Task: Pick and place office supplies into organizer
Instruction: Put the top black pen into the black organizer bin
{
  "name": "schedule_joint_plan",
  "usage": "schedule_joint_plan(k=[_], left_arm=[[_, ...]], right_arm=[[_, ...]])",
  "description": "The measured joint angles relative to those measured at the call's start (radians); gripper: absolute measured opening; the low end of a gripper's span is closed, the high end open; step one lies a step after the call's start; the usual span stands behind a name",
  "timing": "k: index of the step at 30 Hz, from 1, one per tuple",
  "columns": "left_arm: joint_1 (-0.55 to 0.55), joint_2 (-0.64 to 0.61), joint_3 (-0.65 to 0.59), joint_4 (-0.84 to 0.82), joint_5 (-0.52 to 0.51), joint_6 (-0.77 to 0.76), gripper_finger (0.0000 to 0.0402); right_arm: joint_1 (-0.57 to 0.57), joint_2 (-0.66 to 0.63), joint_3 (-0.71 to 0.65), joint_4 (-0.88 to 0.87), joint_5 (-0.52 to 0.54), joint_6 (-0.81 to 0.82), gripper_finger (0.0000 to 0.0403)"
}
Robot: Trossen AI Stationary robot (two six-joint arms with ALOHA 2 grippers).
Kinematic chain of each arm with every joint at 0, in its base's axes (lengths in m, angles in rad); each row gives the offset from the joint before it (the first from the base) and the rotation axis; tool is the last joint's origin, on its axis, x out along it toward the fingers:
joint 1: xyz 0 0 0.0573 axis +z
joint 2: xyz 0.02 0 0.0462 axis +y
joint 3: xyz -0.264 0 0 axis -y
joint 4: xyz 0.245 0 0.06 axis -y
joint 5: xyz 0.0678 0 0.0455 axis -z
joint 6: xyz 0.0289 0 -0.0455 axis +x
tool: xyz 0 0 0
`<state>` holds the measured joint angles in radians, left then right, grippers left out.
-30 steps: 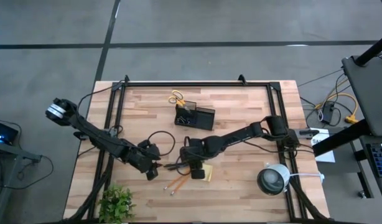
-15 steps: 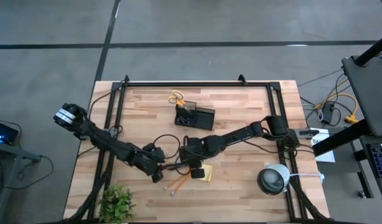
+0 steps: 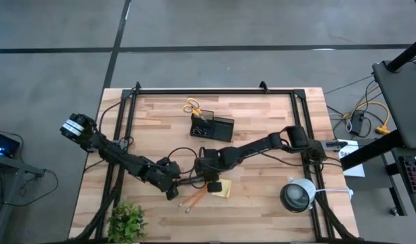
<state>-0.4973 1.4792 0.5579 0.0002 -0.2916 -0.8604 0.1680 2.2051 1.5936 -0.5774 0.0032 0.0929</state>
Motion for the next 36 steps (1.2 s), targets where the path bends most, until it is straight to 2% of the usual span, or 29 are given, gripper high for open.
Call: schedule_joint_plan(k=[20, 28, 36], left_arm=[[0.000, -0.033, 0.023, 0.001, -0.002, 0.014, 0.0136], [0.000, -0.075, 0.026, -0.022, -0.124, 0.186, 0.0136], [0.000, -0.075, 0.021, -0.072, -0.133, 0.189, 0.0136]], right_arm=[[-0.012, 0.003, -0.006, 0.010, -0.004, -0.060, 0.0029], [-0.014, 0.002, -0.024, 0.024, -0.008, -0.055, 0.0028], [-0.015, -0.002, -0.054, 0.049, -0.011, -0.021, 0.0027]])
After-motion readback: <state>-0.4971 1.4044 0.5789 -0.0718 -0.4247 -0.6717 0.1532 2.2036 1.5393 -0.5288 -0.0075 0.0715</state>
